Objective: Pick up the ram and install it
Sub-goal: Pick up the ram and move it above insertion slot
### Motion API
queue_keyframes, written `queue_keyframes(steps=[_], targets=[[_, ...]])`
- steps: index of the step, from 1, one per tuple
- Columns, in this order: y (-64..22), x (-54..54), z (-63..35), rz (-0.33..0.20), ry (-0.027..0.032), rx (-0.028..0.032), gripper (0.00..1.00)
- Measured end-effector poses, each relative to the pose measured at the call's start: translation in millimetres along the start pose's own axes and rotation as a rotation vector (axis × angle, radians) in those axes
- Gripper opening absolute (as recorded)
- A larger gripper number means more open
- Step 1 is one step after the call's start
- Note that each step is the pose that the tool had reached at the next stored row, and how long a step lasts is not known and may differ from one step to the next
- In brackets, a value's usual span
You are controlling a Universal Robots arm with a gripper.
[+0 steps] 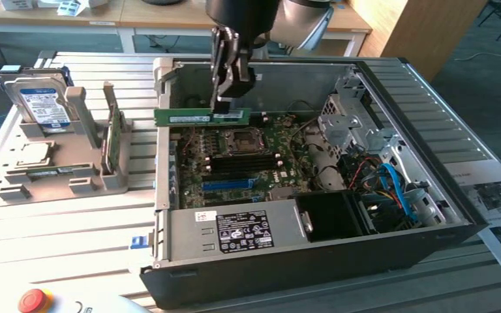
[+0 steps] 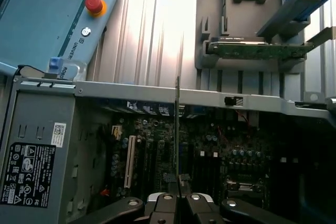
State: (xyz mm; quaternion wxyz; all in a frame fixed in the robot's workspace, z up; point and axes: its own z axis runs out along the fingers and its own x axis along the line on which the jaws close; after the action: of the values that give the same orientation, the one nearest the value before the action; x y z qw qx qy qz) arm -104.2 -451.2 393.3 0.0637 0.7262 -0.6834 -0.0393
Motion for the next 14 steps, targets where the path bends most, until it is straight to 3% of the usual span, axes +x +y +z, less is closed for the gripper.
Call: queue_keyframes(steps=[9, 14], targets=[[-39.6, 5.8, -5.7, 0.0, 0.0001, 0.0, 0.12], [-42.5, 6.1, -6.1, 0.0, 0.0001, -0.0001, 0.12]])
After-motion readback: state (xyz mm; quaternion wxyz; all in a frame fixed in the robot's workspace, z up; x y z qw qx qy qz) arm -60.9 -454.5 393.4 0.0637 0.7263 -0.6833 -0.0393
